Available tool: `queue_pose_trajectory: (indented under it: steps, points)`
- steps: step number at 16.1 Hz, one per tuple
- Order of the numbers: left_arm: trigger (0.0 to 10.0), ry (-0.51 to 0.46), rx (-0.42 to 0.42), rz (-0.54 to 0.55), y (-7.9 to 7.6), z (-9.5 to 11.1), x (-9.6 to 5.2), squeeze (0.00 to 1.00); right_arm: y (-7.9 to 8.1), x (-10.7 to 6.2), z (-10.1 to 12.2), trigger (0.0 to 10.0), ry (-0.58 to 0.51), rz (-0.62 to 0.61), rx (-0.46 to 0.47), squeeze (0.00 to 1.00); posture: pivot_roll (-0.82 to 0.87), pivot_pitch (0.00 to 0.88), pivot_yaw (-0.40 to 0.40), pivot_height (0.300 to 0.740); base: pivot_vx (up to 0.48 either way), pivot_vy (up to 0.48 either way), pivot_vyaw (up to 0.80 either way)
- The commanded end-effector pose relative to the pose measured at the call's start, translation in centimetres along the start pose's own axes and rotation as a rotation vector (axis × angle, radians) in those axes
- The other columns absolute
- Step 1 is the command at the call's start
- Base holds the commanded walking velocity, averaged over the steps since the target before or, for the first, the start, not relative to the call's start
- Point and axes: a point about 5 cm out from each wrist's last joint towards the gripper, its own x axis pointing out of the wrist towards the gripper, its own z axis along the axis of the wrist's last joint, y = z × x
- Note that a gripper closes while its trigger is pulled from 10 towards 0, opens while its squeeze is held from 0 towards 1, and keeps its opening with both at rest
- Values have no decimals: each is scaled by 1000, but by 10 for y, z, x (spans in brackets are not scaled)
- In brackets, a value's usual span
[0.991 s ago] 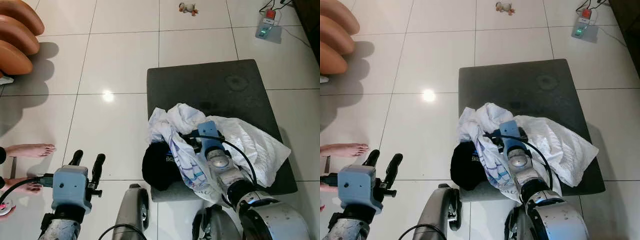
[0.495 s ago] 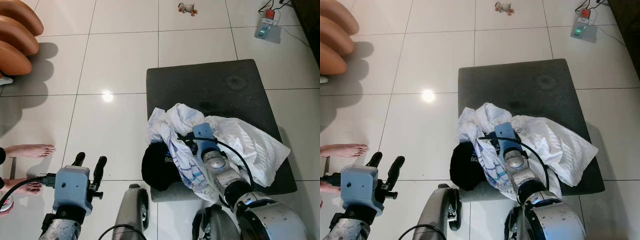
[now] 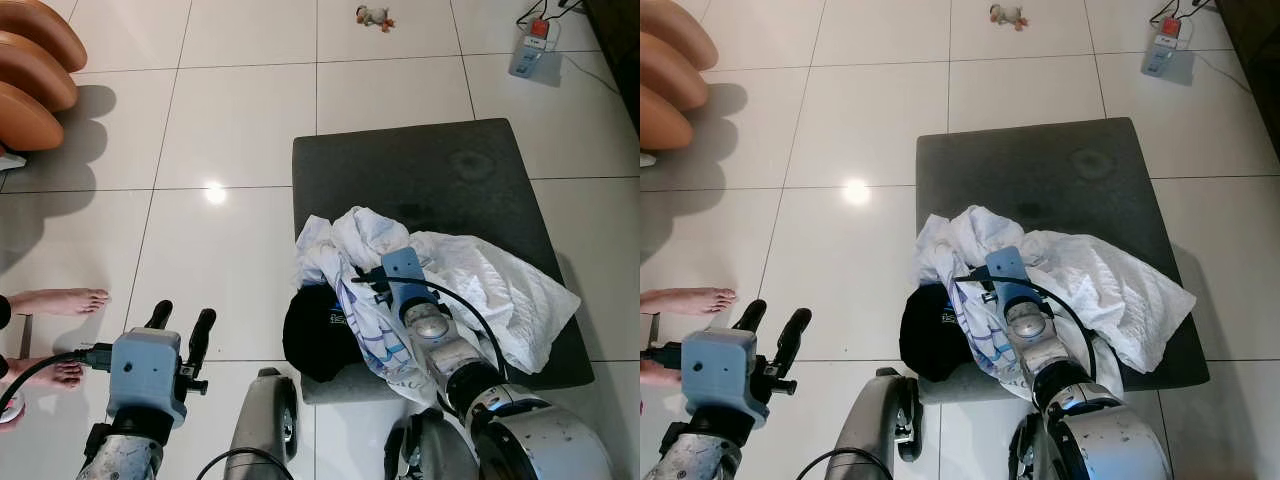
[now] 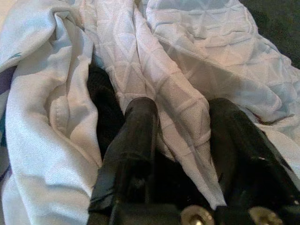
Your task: Hang hanger
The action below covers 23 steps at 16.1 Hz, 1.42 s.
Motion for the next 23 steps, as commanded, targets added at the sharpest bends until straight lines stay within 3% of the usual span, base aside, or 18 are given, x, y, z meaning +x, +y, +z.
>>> queue_pose_trajectory:
  steps: [1, 7, 13, 15, 17, 20, 23]
  points:
    - [10000, 32, 16, 15, 3, -4, -4, 0, 9, -4, -20, 0, 71, 29, 1, 0, 378, 502, 31, 656, 0, 0, 0]
    - [10000, 31, 14, 20, 2, -6, -1, 0, 9, -4, -17, 0, 61, 25, 25, 0, 368, 483, 23, 656, 0, 0, 0]
    - [10000, 29, 17, 32, 3, -12, 5, 0, 9, 0, 5, 0, -28, 42, 112, 0, 344, 443, 8, 656, 0, 0, 0]
    - [10000, 20, 23, 40, 4, -16, 13, 0, 1, 2, 20, 0, -101, 42, 212, 0, 325, 401, -2, 656, 0, 0, 0]
    - [10000, 19, 25, 47, 4, -21, 19, 0, -5, 2, 31, 0, -157, 44, 245, 0, 300, 358, -14, 656, 0, 0, 0]
    - [10000, 18, 30, 56, 5, -35, 35, 0, -31, 1, 67, 0, -356, 66, 448, 0, 250, 244, -40, 656, 0, 0, 0]
    - [10000, 26, 32, 70, 7, -45, 42, 0, -45, -3, 83, 0, -444, 68, 551, 0, 219, 182, -48, 656, 0, 0, 0]
